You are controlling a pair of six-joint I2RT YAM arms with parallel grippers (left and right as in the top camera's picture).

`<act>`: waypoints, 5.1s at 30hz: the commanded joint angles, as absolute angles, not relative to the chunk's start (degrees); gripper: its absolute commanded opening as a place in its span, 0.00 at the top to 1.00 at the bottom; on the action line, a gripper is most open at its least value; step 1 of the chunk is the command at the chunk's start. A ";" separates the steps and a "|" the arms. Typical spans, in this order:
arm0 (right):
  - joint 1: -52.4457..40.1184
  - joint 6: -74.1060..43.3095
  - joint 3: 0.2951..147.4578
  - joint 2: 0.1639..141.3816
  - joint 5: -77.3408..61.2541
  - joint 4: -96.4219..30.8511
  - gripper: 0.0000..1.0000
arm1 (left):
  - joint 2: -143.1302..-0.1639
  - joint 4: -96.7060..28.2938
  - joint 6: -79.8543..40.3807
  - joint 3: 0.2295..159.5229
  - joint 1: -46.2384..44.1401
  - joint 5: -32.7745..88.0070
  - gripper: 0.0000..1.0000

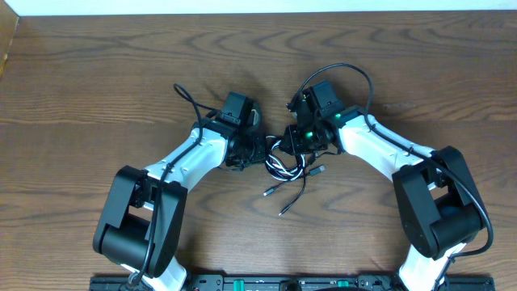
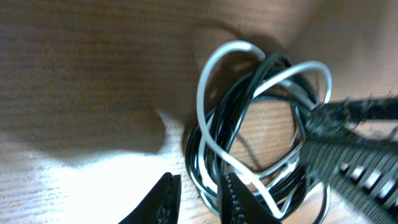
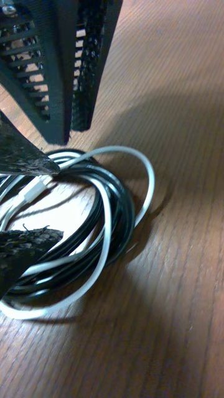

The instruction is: Untangle cables

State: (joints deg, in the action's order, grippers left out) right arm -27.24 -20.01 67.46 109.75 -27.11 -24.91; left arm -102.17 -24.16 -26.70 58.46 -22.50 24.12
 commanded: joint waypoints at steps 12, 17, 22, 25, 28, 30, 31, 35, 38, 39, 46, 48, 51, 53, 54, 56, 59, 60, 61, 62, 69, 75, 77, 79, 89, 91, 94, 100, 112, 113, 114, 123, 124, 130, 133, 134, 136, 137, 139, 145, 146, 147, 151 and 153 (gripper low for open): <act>-28.62 -23.81 68.45 109.71 -26.46 -22.50 0.75 | -110.32 -22.17 -34.02 59.20 -22.20 26.22 0.79; -28.71 -25.54 68.45 111.59 -26.50 -22.33 0.75 | -111.22 -22.11 -34.44 59.20 -22.20 26.39 0.92; -28.97 -28.32 68.45 114.54 -27.62 -21.39 0.76 | -111.22 -22.02 -34.33 59.20 -22.20 26.41 0.92; -28.97 -30.11 68.45 116.46 -27.57 -21.02 0.80 | -111.22 -22.00 -34.13 59.20 -22.20 26.39 0.92; -28.97 -30.24 68.45 117.54 -27.59 -20.27 0.82 | -111.22 -21.93 -33.61 59.20 -22.20 26.41 0.93; -28.97 -30.24 68.45 117.75 -27.59 -19.42 0.82 | -111.22 -21.93 -33.12 59.20 -22.20 26.63 0.92; -28.97 -30.24 68.45 117.75 -27.59 -19.11 0.81 | -111.22 -21.96 -33.08 59.20 -22.20 26.65 0.93; -28.97 -30.85 68.45 117.75 -27.59 -17.96 0.77 | -111.22 -21.23 -30.79 59.20 -22.20 29.02 0.92; -28.99 -30.87 68.45 117.75 -27.57 -17.39 0.76 | -111.22 -20.86 -29.63 59.22 -22.20 29.82 0.92; -28.99 -30.87 68.45 117.75 -27.55 -17.21 0.77 | -111.22 -20.82 -29.63 59.20 -22.20 29.82 0.92; -29.15 -30.87 68.45 117.78 -26.83 -16.88 0.81 | -111.22 -20.67 -29.63 59.20 -22.20 29.82 0.92; -29.50 -31.38 68.45 117.78 -25.85 -16.91 0.85 | -111.22 -20.67 -29.63 59.20 -22.20 29.82 0.93; -30.13 -31.81 68.45 117.78 -24.32 -16.88 0.84 | -111.22 -20.67 -29.63 59.20 -22.20 29.82 0.92; -30.44 -32.18 68.45 117.78 -23.59 -16.88 0.83 | -111.22 -20.69 -29.63 59.20 -22.20 29.80 0.93; -30.50 -32.36 68.45 117.78 -23.33 -16.86 0.83 | -111.22 -20.67 -29.63 59.20 -22.20 29.80 0.92; -30.48 -32.80 68.45 117.78 -22.94 -16.75 0.84 | -111.22 -20.69 -29.65 59.20 -22.20 29.78 0.93; -30.48 -32.77 68.45 117.78 -23.03 -16.43 0.99 | -111.22 -20.69 -29.69 59.20 -22.20 29.30 0.93; -30.48 -32.75 68.47 117.78 -23.07 -16.38 0.99 | -111.22 -20.67 -29.69 59.20 -22.20 29.10 0.93; -30.48 -32.67 68.47 117.75 -23.35 -16.21 0.99 | -111.22 -20.67 -29.85 59.20 -22.20 29.12 0.92; -30.46 -32.10 68.49 117.62 -24.27 -15.97 0.99 | -111.22 -20.71 -29.89 59.20 -22.20 29.12 0.93; -28.10 -26.48 68.60 112.07 -29.69 -14.98 0.99 | -111.22 -20.97 -29.89 59.20 -22.20 28.93 0.92; -24.97 -25.12 68.60 108.73 -41.89 -11.20 0.99 | -111.22 -20.91 -29.87 59.20 -22.20 28.95 0.92; -24.14 -24.71 68.60 108.75 -45.04 -10.90 0.99 | -111.22 -20.95 -29.87 59.20 -22.20 28.95 0.92; -23.42 -24.71 68.58 108.75 -46.33 -10.92 0.99 | -111.22 -20.95 -29.85 59.20 -22.20 28.95 0.92; -20.05 -18.11 68.58 108.75 -60.45 -7.01 0.99 | -111.22 -20.95 -29.85 59.20 -22.09 27.55 0.92; -18.74 -17.96 68.58 108.75 -67.57 -3.05 0.99 | -111.22 -21.10 -29.85 59.20 -21.91 27.53 0.92; -16.82 -18.46 68.58 108.75 -75.55 2.15 0.99 | -111.22 -21.10 -29.85 59.20 -21.76 27.42 0.92; -14.59 -19.25 68.58 108.75 -77.36 3.29 0.99 | -111.22 -21.10 -29.85 59.20 -21.76 27.42 0.92; -6.81 -39.90 68.58 108.75 -81.32 24.51 0.99 | -111.22 -21.12 -29.85 59.20 -21.76 27.42 0.92; -6.24 -40.77 68.58 108.75 -80.93 25.19 0.99 | -111.22 -21.12 -29.85 59.20 -21.76 27.42 0.92; -5.89 -40.93 68.58 108.75 -80.49 25.04 0.99 | -111.22 -21.12 -29.85 59.20 -21.76 27.42 0.92; -7.75 -36.12 68.51 108.75 -77.65 14.26 0.60 | -111.22 -21.08 -29.85 59.20 -21.76 27.42 0.92; -8.25 -34.70 68.51 108.77 -76.34 11.55 0.59 | -111.22 -21.10 -29.85 59.20 -21.76 27.44 0.92; -11.68 -24.58 68.51 108.77 -66.67 -4.25 0.57 | -111.22 -21.12 -29.85 59.20 -21.76 27.44 0.92; -13.96 -20.91 68.51 108.77 -62.19 -9.17 0.57 | -111.22 -21.10 -29.85 59.20 -21.52 27.73 0.92; -14.87 -19.94 68.51 108.77 -60.36 -10.41 0.57 | -111.22 -21.12 -29.85 59.20 -21.41 27.88 0.92; -16.91 -18.26 68.51 108.77 -55.53 -12.95 0.58 | -111.22 -21.34 -29.85 59.20 -20.78 27.90 0.92; -17.76 -17.89 68.51 108.77 -53.01 -13.96 0.59 | -111.22 -21.61 -29.85 59.20 -20.45 27.90 0.92; -19.57 -17.89 68.51 108.77 -46.89 -16.12 0.60 | -111.22 -22.46 -29.87 59.20 -19.35 27.90 0.92; -23.57 -15.35 68.51 108.75 -37.10 -18.31 0.59 | -111.22 -24.69 -29.82 59.20 -17.08 28.01 0.92; -25.02 -15.29 68.51 108.77 -34.06 -18.68 0.58 | -111.22 -24.84 -29.34 59.20 -16.93 28.05 0.90; -25.63 -15.09 68.51 108.77 -32.97 -18.72 0.58 | -111.22 -24.82 -29.19 59.20 -16.93 28.05 0.89; -28.25 -14.46 68.51 108.77 -28.91 -18.70 0.58 | -111.22 -24.82 -29.17 59.20 -16.93 28.05 0.88; -29.36 -14.44 68.51 108.77 -26.98 -18.72 0.59 | -111.22 -24.82 -29.17 59.20 -16.88 28.03 0.87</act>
State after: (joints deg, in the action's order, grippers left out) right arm -27.40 -16.01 68.25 109.84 -32.47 -18.63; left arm -108.88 -23.77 -29.95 60.05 -17.56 32.93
